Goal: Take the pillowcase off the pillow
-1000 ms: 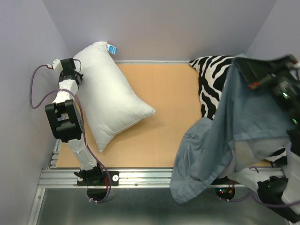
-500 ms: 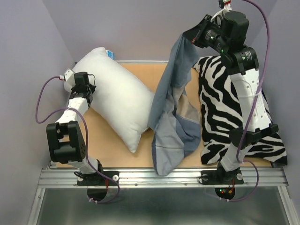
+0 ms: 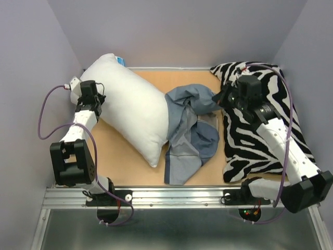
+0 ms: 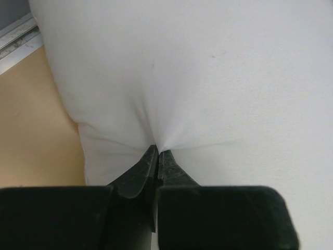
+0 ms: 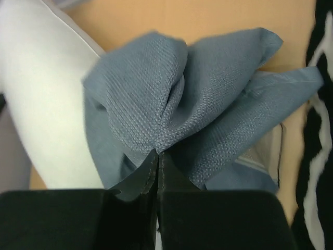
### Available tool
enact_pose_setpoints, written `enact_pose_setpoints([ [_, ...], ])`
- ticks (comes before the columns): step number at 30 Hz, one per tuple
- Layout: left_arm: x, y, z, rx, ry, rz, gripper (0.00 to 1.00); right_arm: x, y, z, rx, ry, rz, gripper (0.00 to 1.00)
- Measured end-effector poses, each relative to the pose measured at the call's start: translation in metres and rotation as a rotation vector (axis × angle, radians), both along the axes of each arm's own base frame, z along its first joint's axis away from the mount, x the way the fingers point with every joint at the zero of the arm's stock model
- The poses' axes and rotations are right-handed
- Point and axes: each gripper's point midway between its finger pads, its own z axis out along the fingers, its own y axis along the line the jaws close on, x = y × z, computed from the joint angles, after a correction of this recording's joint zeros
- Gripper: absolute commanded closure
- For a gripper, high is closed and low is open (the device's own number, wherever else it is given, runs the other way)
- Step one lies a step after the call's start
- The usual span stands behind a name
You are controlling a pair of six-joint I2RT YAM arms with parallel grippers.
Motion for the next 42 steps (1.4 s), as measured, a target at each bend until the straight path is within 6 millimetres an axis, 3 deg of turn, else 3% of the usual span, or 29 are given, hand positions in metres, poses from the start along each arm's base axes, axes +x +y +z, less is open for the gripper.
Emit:
enact_pose_setpoints([
  [2,0.001,-0.001,0.008,-0.001,-0.015,-0.004,0.91,-0.027,-0.013,-0.047,-0.026,0.069,-0.023,1.00],
  [5,0.001,-0.003,0.019,-0.006,-0.033,-0.016,0.88,-0.059,-0.034,-0.080,-0.066,0.116,-0.076,0.99],
  [6,0.000,-0.004,0.020,-0.007,-0.033,-0.018,0.83,-0.068,-0.044,-0.080,-0.082,0.110,-0.104,1.00],
  [10,-0.003,-0.009,0.020,-0.020,-0.026,-0.045,0.66,-0.082,-0.060,-0.036,-0.078,-0.025,-0.144,0.93],
  [12,-0.004,-0.015,0.021,-0.027,-0.025,-0.075,0.60,-0.081,-0.060,-0.018,-0.071,-0.069,-0.139,0.77],
  [13,-0.004,-0.019,0.023,-0.030,-0.026,-0.094,0.47,-0.078,-0.057,-0.015,-0.073,-0.079,-0.124,0.50],
  [15,-0.007,-0.029,0.030,-0.022,-0.034,-0.139,0.46,-0.074,-0.052,-0.027,-0.086,-0.045,-0.104,0.30],
  [16,-0.009,-0.035,0.035,-0.019,-0.042,-0.161,0.25,-0.072,-0.050,-0.035,-0.097,-0.026,-0.093,0.17],
  [17,-0.014,-0.044,0.044,-0.012,-0.054,-0.196,0.16,-0.070,-0.049,-0.045,-0.110,0.000,-0.086,0.00],
  [19,-0.025,-0.064,0.069,0.017,-0.102,-0.271,0.14,-0.070,-0.048,-0.065,-0.133,0.059,-0.074,0.00],
  [20,-0.030,-0.073,0.080,0.028,-0.127,-0.301,0.06,-0.072,-0.048,-0.069,-0.143,0.074,-0.067,0.00],
  [24,-0.060,-0.116,0.126,0.079,-0.233,-0.450,0.04,-0.074,-0.044,-0.063,-0.129,0.062,-0.044,0.00],
  [27,-0.083,-0.142,0.144,0.102,-0.273,-0.555,0.02,-0.071,-0.036,-0.054,-0.111,0.056,-0.012,0.00],
  [30,-0.103,-0.152,0.157,0.119,-0.305,-0.618,0.01,-0.059,-0.032,-0.047,-0.107,0.052,-0.008,0.00],
  [35,-0.132,-0.151,0.178,0.156,-0.370,-0.658,0.01,-0.050,-0.028,-0.046,-0.111,0.064,-0.008,0.00],
  [42,-0.149,-0.153,0.181,0.177,-0.391,-0.712,0.01,-0.051,-0.039,-0.032,-0.146,0.058,-0.047,0.00],
])
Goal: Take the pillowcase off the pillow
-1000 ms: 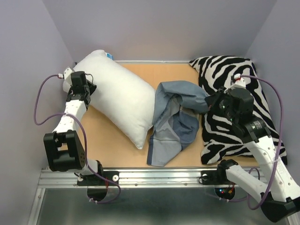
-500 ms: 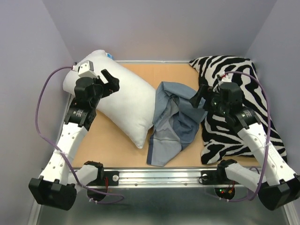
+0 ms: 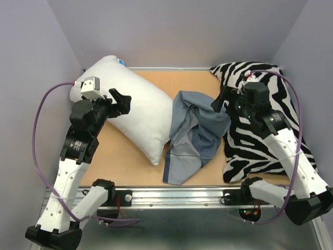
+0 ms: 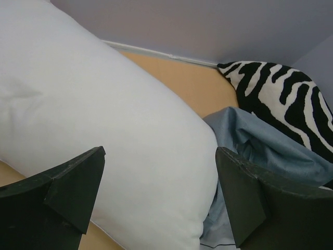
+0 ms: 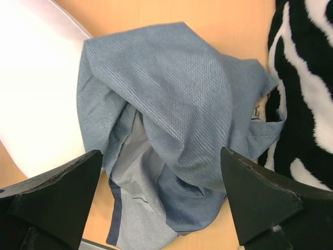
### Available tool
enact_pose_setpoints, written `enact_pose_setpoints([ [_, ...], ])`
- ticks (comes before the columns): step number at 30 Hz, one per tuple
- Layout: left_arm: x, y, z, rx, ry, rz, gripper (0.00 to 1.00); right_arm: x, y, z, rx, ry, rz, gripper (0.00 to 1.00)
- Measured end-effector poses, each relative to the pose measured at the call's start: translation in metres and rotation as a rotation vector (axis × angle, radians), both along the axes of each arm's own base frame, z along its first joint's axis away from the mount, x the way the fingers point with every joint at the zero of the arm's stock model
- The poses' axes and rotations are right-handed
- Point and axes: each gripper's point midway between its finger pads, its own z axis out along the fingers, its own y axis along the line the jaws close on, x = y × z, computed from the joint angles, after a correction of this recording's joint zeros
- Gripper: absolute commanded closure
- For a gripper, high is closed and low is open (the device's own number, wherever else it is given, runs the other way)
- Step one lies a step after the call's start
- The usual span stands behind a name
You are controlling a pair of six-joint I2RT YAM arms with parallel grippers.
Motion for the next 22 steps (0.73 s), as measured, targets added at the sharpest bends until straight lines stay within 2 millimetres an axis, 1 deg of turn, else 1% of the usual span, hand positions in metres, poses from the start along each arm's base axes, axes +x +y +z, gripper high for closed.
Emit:
enact_pose_setpoints([
  [1,0.000,-0.001,-0.001,0.001,0.002,-0.006,0.01,-0.001,-0.002,0.007,-0.003,-0.008,-0.004,0.00],
  [3,0.000,-0.003,-0.004,0.008,0.007,-0.019,0.01,-0.002,-0.008,0.033,-0.018,-0.038,-0.023,0.00],
  [4,-0.001,-0.003,-0.005,0.009,0.009,-0.022,0.01,-0.001,-0.009,0.041,-0.018,-0.053,-0.027,0.00],
  [5,-0.001,-0.004,-0.006,0.013,0.012,-0.026,0.01,-0.002,-0.012,0.060,-0.017,-0.090,-0.039,0.00],
  [7,-0.001,-0.005,-0.006,0.017,0.011,-0.034,0.01,-0.003,-0.018,0.089,-0.018,-0.154,-0.059,0.00],
  [9,-0.001,-0.006,-0.005,0.019,0.007,-0.043,0.01,-0.008,-0.022,0.112,-0.010,-0.208,-0.068,0.00],
  [10,-0.002,-0.007,-0.005,0.018,0.006,-0.046,0.01,-0.009,-0.022,0.115,-0.007,-0.218,-0.068,0.00],
  [12,-0.002,-0.008,-0.004,0.018,0.004,-0.053,0.01,-0.010,-0.022,0.115,-0.005,-0.217,-0.064,0.00],
  [14,-0.002,-0.009,-0.004,0.018,0.003,-0.058,0.01,-0.009,-0.020,0.106,-0.007,-0.199,-0.060,0.00],
  [15,-0.002,-0.009,-0.004,0.019,0.003,-0.060,0.01,-0.008,-0.019,0.100,-0.008,-0.187,-0.057,0.00],
  [19,-0.003,-0.010,-0.004,0.020,0.002,-0.067,0.01,-0.001,-0.014,0.061,-0.027,-0.099,-0.046,0.00],
  [20,-0.003,-0.010,-0.004,0.021,0.002,-0.069,0.01,-0.001,-0.014,0.055,-0.030,-0.085,-0.046,0.00],
  [22,-0.003,-0.010,-0.004,0.021,0.002,-0.071,0.01,-0.001,-0.014,0.054,-0.030,-0.083,-0.045,0.00],
])
